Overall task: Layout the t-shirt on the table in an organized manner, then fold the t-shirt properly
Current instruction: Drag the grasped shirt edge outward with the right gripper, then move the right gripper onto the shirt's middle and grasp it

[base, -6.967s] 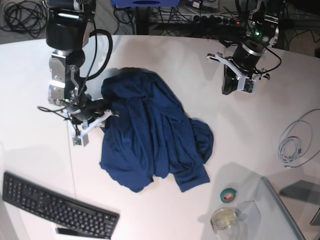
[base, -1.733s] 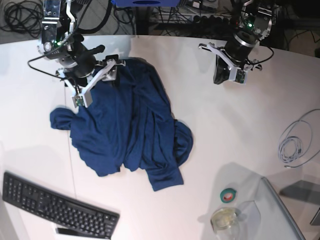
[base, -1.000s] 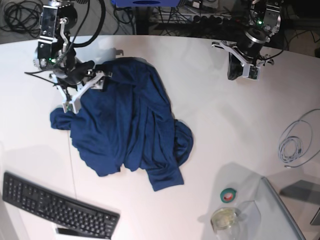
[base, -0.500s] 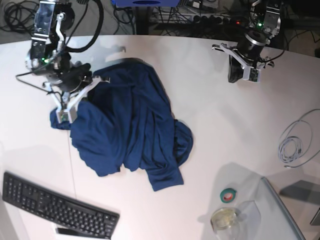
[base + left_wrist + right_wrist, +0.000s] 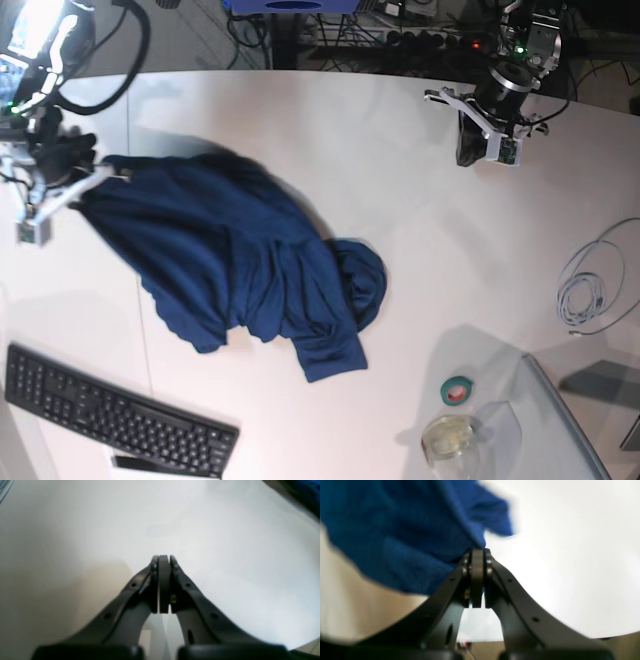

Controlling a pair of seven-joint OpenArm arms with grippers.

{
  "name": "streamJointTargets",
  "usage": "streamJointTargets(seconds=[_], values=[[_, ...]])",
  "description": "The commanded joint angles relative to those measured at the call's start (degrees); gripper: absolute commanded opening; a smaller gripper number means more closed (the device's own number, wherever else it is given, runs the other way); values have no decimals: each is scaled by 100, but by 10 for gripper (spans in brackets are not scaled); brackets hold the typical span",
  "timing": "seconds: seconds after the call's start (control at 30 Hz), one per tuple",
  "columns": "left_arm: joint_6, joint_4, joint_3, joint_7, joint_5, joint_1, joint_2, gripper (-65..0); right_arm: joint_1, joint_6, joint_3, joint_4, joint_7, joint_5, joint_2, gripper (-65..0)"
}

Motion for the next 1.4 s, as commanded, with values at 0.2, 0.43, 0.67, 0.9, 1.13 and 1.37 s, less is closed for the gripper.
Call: streamJointTargets(seconds=[0.2,0.43,0.67,0.9,1.13,1.37], values=[[14,107,18,-130,-57,24,-38,-650,727,-6,1484,-1644,152,29,140,-650],[14,107,9,-130,-40,33,59,-650,384,11,842,-1248,170,29,289,-368],[14,107,18,-130,-31,77,121,-650,-275,398,-1039,-131,196,20,474,-261],[14,81,-18,-130,-31,129,94,-650,191,407,-1417,-1142,196,20,597,-261],[14,63,-18,-130,-31,156,85,-650,446,407,-1444,-1837,196,20,729,-270],[14,54,-18,-130,-31,121,94,-650,455,442,-1435,-2013,196,20,755,-623]])
